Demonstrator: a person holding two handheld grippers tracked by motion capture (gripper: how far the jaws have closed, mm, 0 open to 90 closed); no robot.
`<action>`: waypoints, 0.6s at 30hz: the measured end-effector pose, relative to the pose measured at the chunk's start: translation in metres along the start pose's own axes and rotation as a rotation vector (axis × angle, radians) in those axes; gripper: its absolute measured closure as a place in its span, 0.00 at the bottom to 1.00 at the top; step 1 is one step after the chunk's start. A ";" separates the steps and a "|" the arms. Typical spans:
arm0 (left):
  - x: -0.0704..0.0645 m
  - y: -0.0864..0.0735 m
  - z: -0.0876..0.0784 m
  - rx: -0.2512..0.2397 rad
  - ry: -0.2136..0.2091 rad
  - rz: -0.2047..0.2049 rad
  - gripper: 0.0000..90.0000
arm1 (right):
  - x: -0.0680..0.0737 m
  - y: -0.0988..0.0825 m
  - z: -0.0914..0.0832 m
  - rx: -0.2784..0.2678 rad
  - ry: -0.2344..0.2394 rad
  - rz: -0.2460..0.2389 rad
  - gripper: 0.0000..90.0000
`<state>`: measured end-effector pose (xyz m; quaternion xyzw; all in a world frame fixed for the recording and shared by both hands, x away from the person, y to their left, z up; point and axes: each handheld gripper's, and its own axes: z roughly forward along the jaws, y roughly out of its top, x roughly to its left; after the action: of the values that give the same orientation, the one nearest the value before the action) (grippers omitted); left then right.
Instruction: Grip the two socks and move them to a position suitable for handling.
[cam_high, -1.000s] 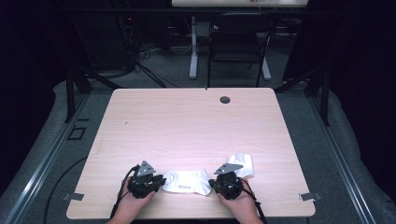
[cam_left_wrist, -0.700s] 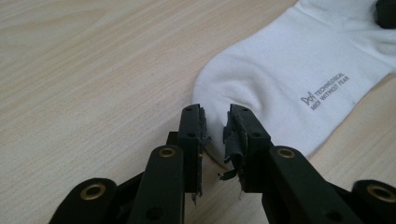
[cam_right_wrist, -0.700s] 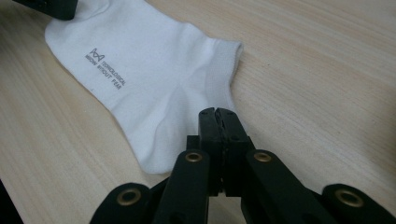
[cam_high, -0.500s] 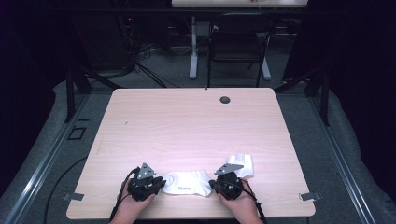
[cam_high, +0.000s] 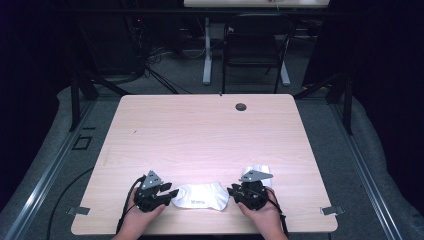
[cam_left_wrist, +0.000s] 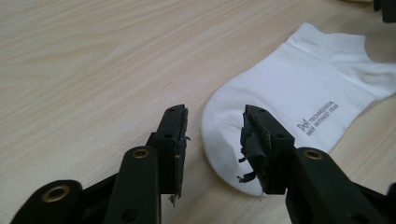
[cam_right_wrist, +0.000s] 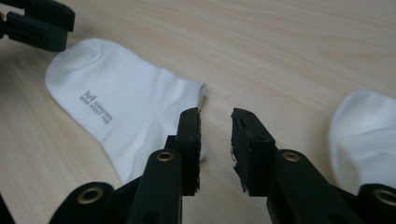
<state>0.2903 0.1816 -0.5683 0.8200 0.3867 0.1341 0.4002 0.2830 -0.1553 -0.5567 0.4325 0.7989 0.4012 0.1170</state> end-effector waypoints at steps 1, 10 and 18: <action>0.000 0.000 0.000 0.000 0.000 0.000 0.64 | -0.004 0.000 -0.003 -0.013 -0.014 -0.002 0.77; 0.014 0.004 0.007 -0.002 0.012 0.019 0.55 | -0.030 -0.001 -0.020 -0.083 -0.125 0.029 0.69; 0.017 0.007 0.006 -0.013 0.045 -0.019 0.63 | -0.049 -0.007 -0.023 -0.089 -0.198 0.091 0.68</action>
<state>0.3084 0.1880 -0.5682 0.8103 0.4027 0.1513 0.3979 0.2957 -0.2086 -0.5548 0.5003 0.7443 0.3964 0.1961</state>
